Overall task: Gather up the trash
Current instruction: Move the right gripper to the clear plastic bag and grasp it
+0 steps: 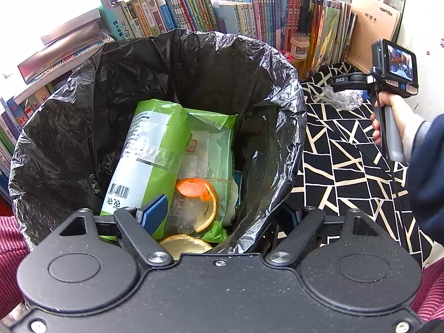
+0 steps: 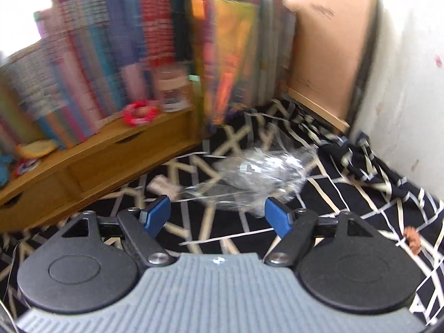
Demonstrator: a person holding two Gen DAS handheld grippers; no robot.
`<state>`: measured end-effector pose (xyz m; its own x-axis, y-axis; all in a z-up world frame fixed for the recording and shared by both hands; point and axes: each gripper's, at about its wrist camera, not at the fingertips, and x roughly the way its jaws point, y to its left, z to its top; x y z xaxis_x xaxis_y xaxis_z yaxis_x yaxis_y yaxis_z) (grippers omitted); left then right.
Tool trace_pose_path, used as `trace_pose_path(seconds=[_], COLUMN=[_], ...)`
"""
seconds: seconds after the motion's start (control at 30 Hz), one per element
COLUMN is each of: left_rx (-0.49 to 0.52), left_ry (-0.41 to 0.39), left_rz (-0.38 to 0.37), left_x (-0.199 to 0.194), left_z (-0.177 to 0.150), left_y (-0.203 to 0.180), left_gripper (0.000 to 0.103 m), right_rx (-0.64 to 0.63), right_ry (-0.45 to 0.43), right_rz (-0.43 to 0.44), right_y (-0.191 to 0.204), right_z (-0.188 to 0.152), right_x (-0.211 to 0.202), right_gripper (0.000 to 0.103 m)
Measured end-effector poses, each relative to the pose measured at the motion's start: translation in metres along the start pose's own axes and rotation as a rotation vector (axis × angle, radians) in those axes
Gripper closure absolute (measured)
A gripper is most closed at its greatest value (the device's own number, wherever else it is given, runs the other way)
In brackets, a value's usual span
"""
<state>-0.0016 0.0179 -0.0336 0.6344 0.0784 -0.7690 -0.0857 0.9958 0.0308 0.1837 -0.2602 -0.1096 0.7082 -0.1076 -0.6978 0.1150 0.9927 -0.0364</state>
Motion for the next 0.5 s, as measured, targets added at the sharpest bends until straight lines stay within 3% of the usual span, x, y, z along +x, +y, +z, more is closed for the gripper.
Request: trace_pose_path(seconds=[0.2, 0.3, 0.4, 0.5], left_rx=[0.004, 0.003, 0.012, 0.016], left_ry=[0.001, 0.001, -0.002, -0.002], left_rz=[0.008, 0.008, 0.012, 0.014], left_x=[-0.001, -0.001, 0.000, 0.000], left_z=[-0.001, -0.001, 0.000, 0.000], left_y=[-0.002, -0.001, -0.003, -0.003], left_gripper=[0.023, 0.023, 0.023, 0.023], right_rx=[0.198, 0.305, 0.319, 0.273], right_ry=[0.029, 0.016, -0.004, 0.058], right_rz=[-0.082, -0.080, -0.083, -0.096], right_y=[-0.047, -0.065, -0.070, -0.070], right_z=[0.004, 0.008, 0.015, 0.022], right_x=[0.042, 0.059, 0.077, 0.103], right_gripper=[0.018, 0.013, 0.000, 0.000])
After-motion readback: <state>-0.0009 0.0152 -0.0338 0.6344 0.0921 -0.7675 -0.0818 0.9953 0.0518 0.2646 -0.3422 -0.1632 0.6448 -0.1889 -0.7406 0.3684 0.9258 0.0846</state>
